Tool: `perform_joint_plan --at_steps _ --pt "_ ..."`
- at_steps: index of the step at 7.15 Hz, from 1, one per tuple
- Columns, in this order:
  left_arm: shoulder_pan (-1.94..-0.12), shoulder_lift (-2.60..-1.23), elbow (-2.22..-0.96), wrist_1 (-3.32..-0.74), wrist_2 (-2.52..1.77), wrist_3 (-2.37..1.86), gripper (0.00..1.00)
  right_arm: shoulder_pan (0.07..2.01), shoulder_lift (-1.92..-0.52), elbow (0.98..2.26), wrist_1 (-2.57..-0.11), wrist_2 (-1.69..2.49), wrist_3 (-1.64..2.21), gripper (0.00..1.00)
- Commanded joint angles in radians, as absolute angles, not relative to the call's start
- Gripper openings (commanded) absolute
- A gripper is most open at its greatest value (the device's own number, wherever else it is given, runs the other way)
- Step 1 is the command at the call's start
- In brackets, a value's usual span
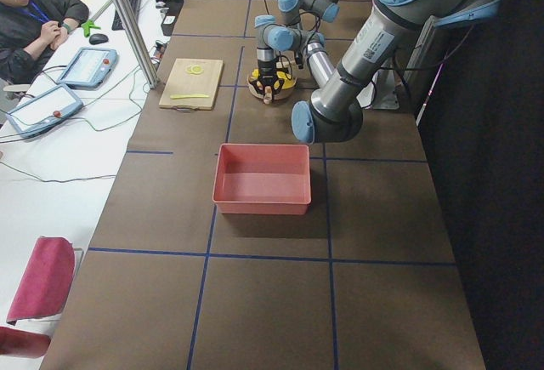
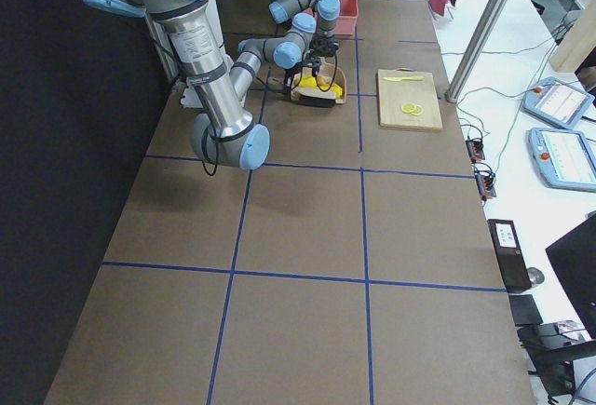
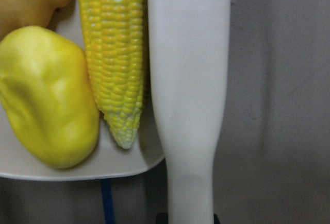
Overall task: Sweep and dump trash into bin
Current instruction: 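Sweep the corn, potato and ginger into the dustpan with the right brush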
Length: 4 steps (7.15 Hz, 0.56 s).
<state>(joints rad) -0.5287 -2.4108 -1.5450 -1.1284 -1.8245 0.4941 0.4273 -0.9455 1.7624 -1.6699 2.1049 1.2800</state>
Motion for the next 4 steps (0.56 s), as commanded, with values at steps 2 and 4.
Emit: perform_joint_plan --at_steps 2,4 --pt "-0.526 -2.322 -1.555 -1.371 -1.835 0.473 0.02 0.451 -0.937 1.778 -1.669 2.114 1.276 0.0" --pt "-0.537 -2.266 -1.555 -1.521 -1.938 0.442 0.01 0.506 -0.95 1.83 -1.678 2.135 1.276 0.0"
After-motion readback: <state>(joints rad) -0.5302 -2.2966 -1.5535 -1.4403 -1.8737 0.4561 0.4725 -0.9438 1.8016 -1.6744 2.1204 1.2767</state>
